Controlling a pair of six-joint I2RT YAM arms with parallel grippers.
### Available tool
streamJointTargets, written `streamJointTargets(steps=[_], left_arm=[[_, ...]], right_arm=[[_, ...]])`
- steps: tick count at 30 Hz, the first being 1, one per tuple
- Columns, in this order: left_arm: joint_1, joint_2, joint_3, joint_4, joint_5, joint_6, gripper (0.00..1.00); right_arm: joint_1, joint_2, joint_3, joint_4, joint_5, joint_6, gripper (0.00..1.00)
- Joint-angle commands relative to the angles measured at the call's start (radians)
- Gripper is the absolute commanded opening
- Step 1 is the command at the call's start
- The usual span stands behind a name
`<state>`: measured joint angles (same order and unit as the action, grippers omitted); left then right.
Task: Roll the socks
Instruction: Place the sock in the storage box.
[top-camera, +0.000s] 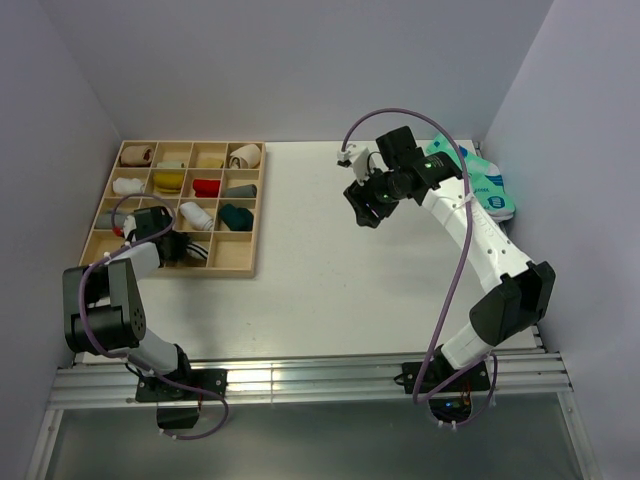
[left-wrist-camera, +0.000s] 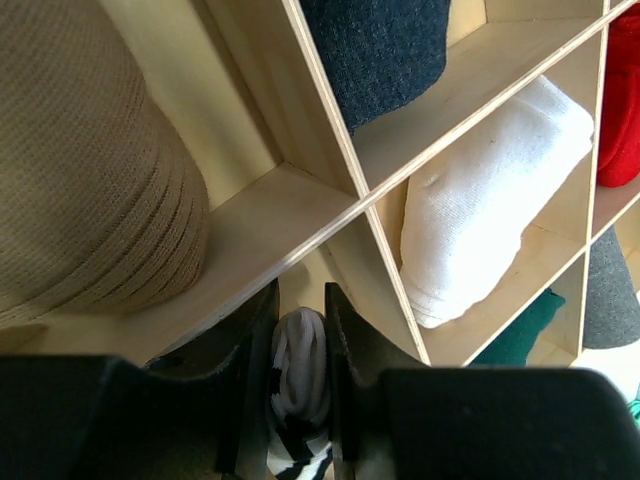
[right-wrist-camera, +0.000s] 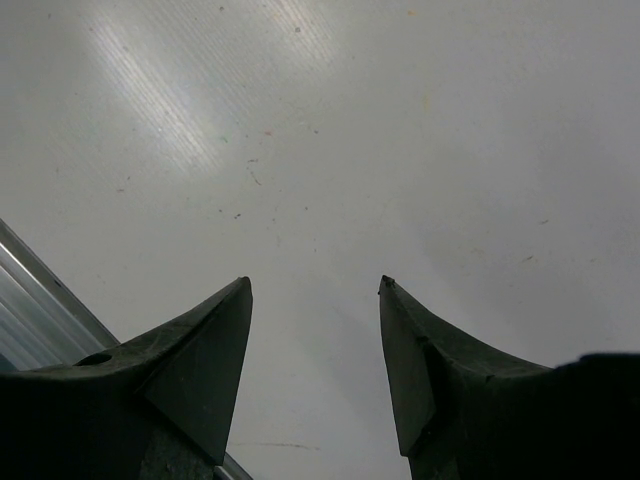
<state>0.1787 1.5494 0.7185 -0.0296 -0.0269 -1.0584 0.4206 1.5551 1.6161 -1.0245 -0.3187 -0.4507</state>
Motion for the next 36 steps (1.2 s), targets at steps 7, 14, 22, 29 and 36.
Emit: streamJointTargets(steps=[7, 14, 22, 29, 36], left_arm=[[-0.008, -0.005, 0.035, -0.061, -0.056, 0.015, 0.38], [-0.008, -0.032, 0.022, -0.067, -0.062, 0.028, 0.45], [-0.008, -0.083, 0.041, -0.115, -0.067, 0.034, 0.52], [-0.008, -0.118, 0.076, -0.197, -0.097, 0.037, 0.55], [-0.008, -0.16, 0.052, -0.21, -0.093, 0.032, 0.56]], right_arm=[[-0.009, -0.015, -0.005, 0.027, -0.011, 0.003, 0.61], [-0.008, -0.015, -0.005, 0.023, -0.016, 0.001, 0.61], [-0.009, -0.015, -0.013, 0.018, -0.023, 0.0, 0.61], [-0.009, -0.012, -0.01, 0.009, -0.034, -0.003, 0.61], [-0.009, -0.018, -0.018, 0.006, -0.045, -0.003, 0.61]])
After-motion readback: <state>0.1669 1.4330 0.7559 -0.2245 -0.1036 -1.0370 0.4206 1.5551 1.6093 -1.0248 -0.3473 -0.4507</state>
